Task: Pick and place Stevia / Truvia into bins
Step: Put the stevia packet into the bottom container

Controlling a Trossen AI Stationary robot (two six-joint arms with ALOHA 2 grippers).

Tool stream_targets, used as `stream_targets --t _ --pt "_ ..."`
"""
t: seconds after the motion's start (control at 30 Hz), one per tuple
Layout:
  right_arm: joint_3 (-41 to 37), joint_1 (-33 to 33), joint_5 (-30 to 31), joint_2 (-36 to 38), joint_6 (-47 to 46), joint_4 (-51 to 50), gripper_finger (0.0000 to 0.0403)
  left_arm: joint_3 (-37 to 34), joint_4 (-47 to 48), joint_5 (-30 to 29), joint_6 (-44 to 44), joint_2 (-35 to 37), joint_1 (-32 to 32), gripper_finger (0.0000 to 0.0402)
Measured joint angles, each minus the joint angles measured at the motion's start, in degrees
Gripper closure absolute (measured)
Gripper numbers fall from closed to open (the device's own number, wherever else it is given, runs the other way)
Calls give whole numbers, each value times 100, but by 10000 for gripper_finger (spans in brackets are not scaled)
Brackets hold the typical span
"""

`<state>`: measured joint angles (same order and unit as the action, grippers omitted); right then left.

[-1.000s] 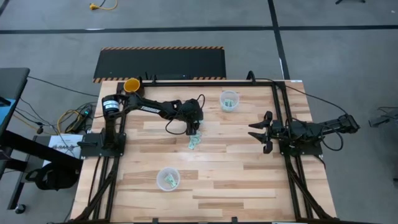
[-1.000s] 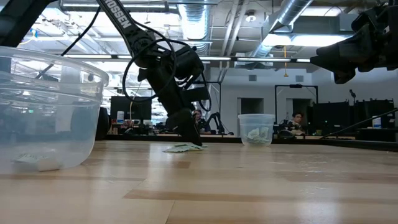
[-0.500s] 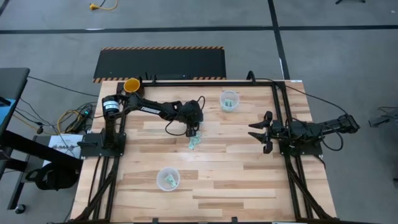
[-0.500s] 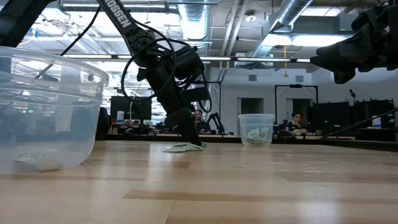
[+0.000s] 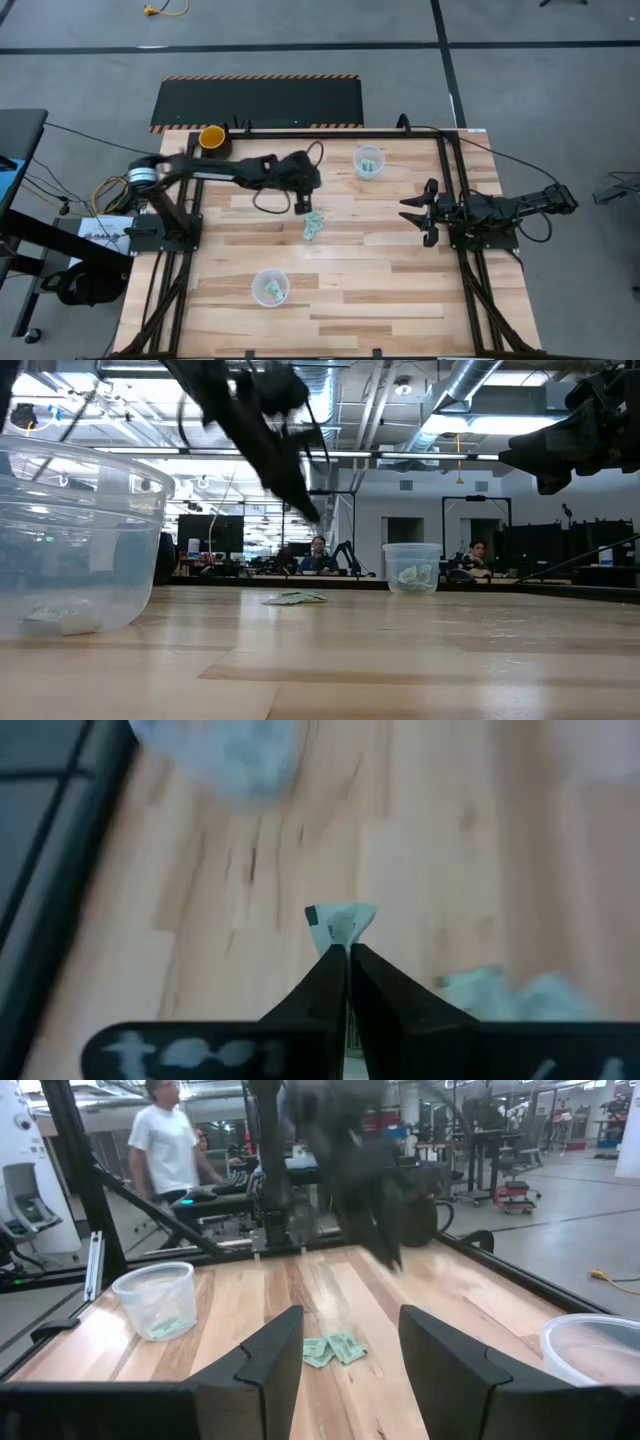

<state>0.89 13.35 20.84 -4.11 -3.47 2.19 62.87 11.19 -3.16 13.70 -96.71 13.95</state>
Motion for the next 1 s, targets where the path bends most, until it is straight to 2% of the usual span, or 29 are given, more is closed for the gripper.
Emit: stream_targets --t 0.2,0.37,0.53,0.73,1.0 --pt "0 0 1 -1 1 0 243 -6 1092 356 -142 1702 -638 401" --pt "0 -1 0 -1 -1 1 243 -159 1811 378 -441 2989 -1409 401" --pt "0 1 0 0 0 1 243 -651 1993 201 -856 3888 -2173 401" --pt "0 -1 0 1 0 0 243 -1541 1609 138 -1100 4234 -2712 401" --pt "0 1 0 -1 1 -1 243 -2417 128 1045 -1661 4221 -3103 401"
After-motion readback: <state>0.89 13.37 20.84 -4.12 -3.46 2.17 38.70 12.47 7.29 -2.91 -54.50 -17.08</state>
